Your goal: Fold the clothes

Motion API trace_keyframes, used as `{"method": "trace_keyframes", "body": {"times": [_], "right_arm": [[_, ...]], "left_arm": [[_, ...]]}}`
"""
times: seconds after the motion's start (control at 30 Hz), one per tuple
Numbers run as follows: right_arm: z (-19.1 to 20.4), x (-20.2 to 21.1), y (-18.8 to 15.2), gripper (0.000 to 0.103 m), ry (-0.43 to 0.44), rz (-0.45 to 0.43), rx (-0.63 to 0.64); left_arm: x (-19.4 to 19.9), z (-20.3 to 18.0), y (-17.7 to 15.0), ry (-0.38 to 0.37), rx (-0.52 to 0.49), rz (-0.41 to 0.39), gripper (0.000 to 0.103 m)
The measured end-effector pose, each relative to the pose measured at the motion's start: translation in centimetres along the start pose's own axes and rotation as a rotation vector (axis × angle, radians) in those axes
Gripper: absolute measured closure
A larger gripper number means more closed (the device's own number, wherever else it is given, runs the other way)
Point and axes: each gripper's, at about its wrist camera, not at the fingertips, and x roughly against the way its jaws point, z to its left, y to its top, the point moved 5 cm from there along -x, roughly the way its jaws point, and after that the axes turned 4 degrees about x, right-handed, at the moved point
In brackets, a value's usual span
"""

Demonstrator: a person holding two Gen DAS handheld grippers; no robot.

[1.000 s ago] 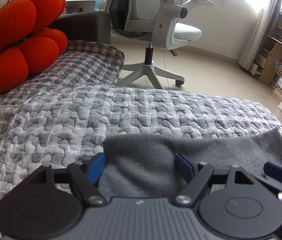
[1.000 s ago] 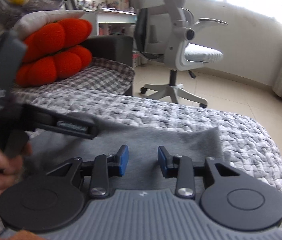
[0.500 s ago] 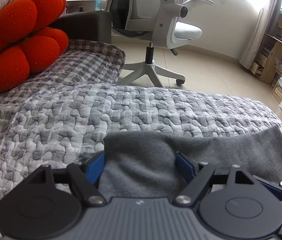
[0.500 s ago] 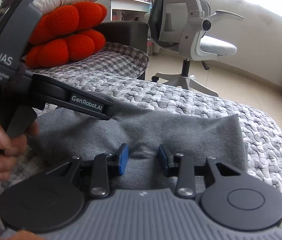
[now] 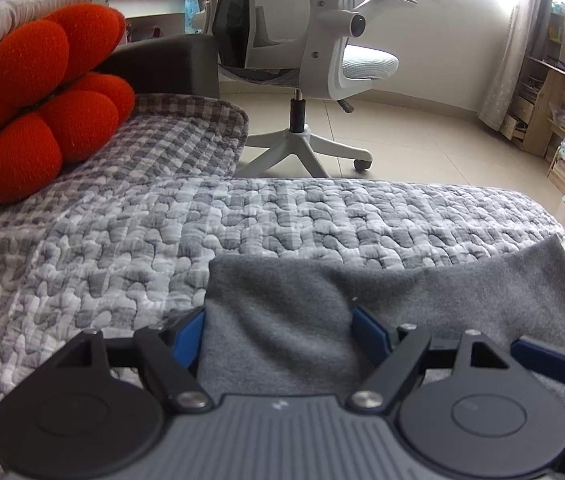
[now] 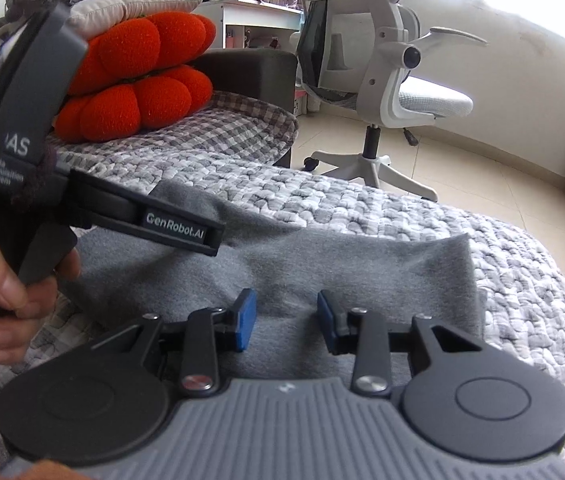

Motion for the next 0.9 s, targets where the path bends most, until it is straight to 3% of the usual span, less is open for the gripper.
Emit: {"method": "trace_keyframes", "body": {"times": [0.27,0.5,0.9], "right_arm": [[-0.7,0.4,-0.3,0.065,0.001,0.036,-0.049],[-1.2,0.6,-0.6,0.064,0.007,0.073,-0.094],[-1.4,0.4,-0.9,0.063,0.02,0.07,-0.113]], "left_arm": [[2.7,-0.5,0.6,0.004,-0.023,-0.026,0.026],[5.8,-2.1,-0.4,-0.021,-0.135,-0.086,0.026],[4.2,-1.6,-2.3,0.0,-0.127,-0.021,0.026]]}}
